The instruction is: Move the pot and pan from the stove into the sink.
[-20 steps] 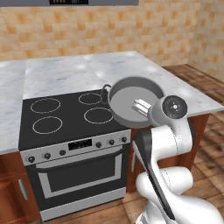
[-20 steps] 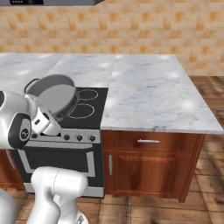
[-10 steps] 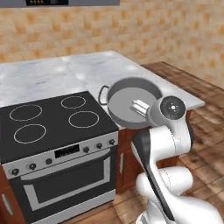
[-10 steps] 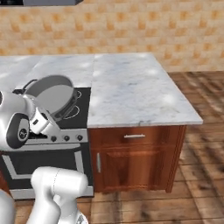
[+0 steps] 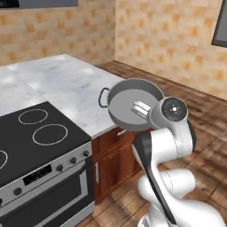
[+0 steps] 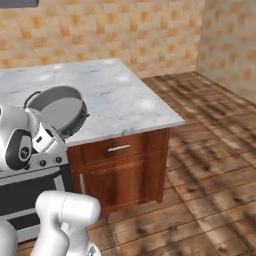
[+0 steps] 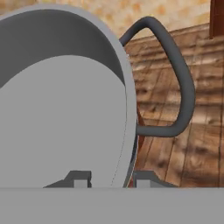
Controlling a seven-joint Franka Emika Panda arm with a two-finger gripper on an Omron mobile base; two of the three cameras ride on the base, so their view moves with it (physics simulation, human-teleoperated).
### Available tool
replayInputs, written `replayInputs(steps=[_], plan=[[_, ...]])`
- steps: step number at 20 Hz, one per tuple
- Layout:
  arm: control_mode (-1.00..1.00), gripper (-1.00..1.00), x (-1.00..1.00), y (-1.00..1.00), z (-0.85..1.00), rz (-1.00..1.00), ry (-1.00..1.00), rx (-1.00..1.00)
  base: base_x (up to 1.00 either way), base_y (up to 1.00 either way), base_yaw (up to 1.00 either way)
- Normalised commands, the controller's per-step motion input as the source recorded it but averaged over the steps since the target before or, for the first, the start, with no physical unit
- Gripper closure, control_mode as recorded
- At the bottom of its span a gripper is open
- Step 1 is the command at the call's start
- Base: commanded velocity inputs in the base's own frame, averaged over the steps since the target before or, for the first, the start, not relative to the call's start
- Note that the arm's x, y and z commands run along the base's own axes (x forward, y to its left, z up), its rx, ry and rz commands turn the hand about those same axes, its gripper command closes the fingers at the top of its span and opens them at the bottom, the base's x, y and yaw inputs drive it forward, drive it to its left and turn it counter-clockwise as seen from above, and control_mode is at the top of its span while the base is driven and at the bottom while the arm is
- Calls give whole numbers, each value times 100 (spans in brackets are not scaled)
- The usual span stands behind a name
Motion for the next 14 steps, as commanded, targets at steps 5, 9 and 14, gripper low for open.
replayInputs(steps=[5,9,14], plan=[[100,100,0,0,0,0,0,0,4,0,-49],[100,100,0,0,0,0,0,0,3,0,-49],[100,100,0,0,0,0,0,0,4,0,-49]])
